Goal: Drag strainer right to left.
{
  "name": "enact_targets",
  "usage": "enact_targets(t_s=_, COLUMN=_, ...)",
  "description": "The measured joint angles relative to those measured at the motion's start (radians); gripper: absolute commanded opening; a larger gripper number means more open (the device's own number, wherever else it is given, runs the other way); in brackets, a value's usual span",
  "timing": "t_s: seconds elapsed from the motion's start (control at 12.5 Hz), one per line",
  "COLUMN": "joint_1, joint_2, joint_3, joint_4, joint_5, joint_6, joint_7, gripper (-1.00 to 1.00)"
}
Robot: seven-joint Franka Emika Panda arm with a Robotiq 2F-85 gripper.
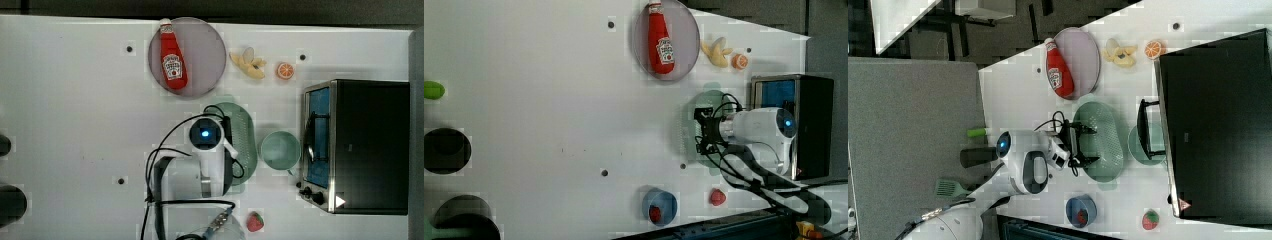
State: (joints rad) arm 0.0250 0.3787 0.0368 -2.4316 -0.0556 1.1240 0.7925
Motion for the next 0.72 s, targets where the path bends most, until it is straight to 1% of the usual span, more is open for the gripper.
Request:
enact_targets(t_s=0.24, joint_1=0.038, joint_2=0.001, joint_3=0.037, joint_4=-0.006, joint_5=-0.011, joint_6=0.021, joint_7=0.01, gripper=1.0)
enact_targets(t_s=0.48, joint_1=0.074, joint_2=-0.002, joint_3=0.057, joint_4=-0.012, joint_5=0.034, joint_6=0.027, joint_7=0.054, gripper=1.0)
enact_targets(t_s=0.72, joint_1=0.114, joint_2=0.01, joint_3=0.07, joint_4=0.006, joint_5=0.069, joint_6=0.019, joint_7=0.123, gripper=1.0)
